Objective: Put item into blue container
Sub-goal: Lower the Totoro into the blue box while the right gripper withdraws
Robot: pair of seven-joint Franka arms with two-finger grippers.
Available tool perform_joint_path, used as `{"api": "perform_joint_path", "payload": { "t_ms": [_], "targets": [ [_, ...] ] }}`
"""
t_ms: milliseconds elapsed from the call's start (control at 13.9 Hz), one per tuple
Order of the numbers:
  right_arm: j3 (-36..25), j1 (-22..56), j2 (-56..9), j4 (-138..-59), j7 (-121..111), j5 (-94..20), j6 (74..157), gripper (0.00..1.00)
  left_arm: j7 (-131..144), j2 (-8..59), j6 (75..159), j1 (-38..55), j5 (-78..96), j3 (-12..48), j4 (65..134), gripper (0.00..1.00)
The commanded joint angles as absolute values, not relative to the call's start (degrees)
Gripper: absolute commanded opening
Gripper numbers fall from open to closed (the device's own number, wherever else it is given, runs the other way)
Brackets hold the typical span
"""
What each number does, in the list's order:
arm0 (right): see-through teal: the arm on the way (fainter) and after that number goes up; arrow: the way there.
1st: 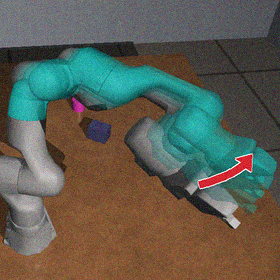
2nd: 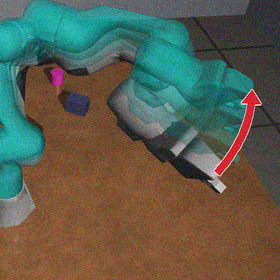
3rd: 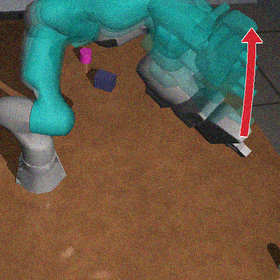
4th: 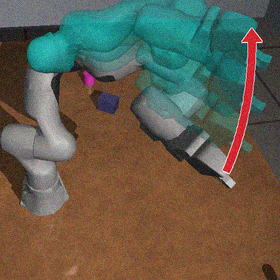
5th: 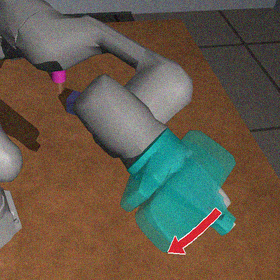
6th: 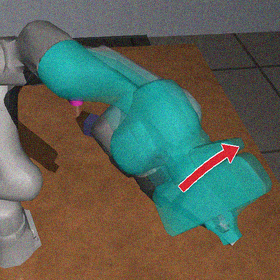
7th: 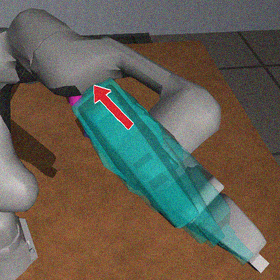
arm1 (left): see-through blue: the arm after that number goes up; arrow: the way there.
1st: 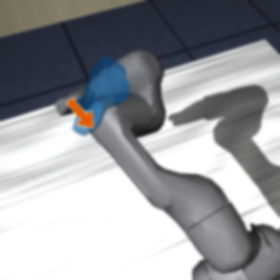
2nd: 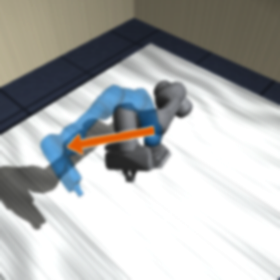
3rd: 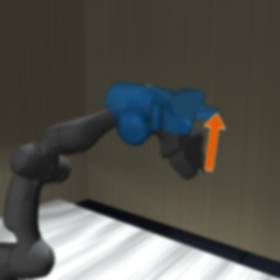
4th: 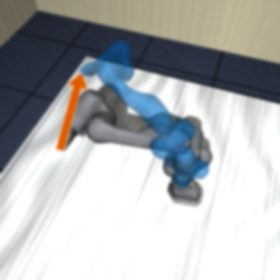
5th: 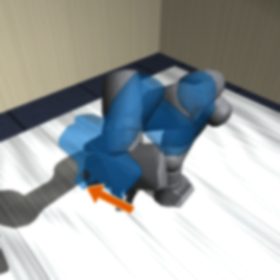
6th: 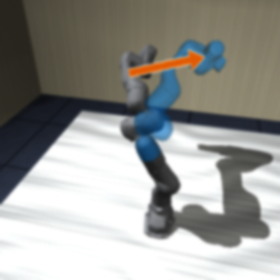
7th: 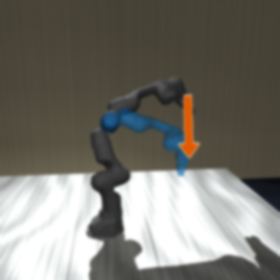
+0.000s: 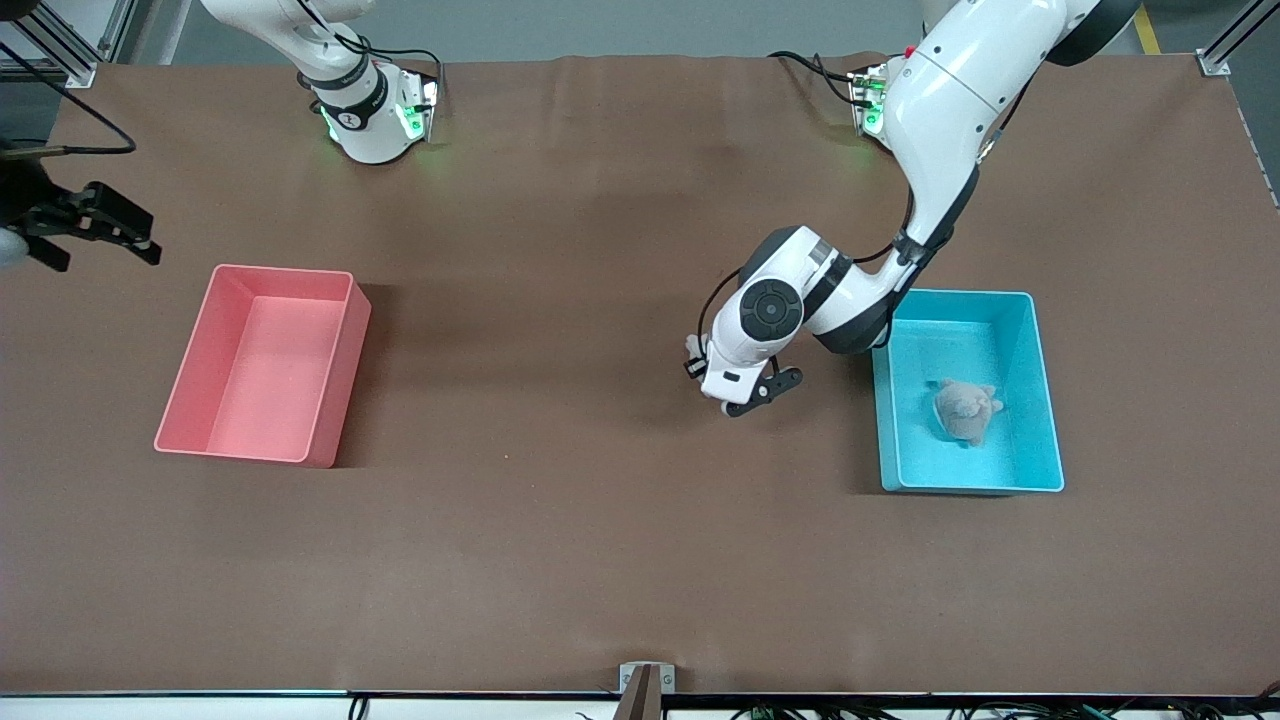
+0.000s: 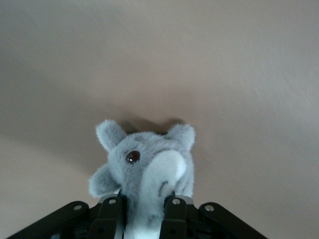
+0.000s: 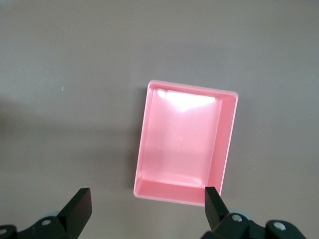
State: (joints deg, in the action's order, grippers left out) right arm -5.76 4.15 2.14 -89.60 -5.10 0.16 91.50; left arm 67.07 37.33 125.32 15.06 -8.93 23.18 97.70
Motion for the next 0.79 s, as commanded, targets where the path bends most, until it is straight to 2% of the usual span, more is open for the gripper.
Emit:
{"api": "perform_joint_path", "payload": {
  "t_ms": [0, 216, 575, 719],
  "targets": [
    [-4.8, 2.2, -3.1, -81.3, -4.8, 1.0, 89.9, 1.0, 60.4, 29.0, 112.6, 10.1, -12.0, 23.0, 94.8, 0.0],
    [-4.9, 1.0, -3.0, -80.9, -5.1, 0.7, 89.6, 1.0, 44.4, 25.1, 103.4, 1.0, -11.5, 23.0, 90.3, 0.0],
    [-4.6, 0.8, -3.1, -80.9, -5.0, 0.4, 89.6, 1.0, 28.4, 23.1, 102.6, -13.1, -11.2, 23.5, 91.4, 0.0],
    [-4.5, 1.0, -3.1, -80.9, -5.0, 0.4, 89.7, 1.0, 25.0, 23.1, 102.6, -15.7, -11.1, 23.5, 93.3, 0.04]
  ]
}}
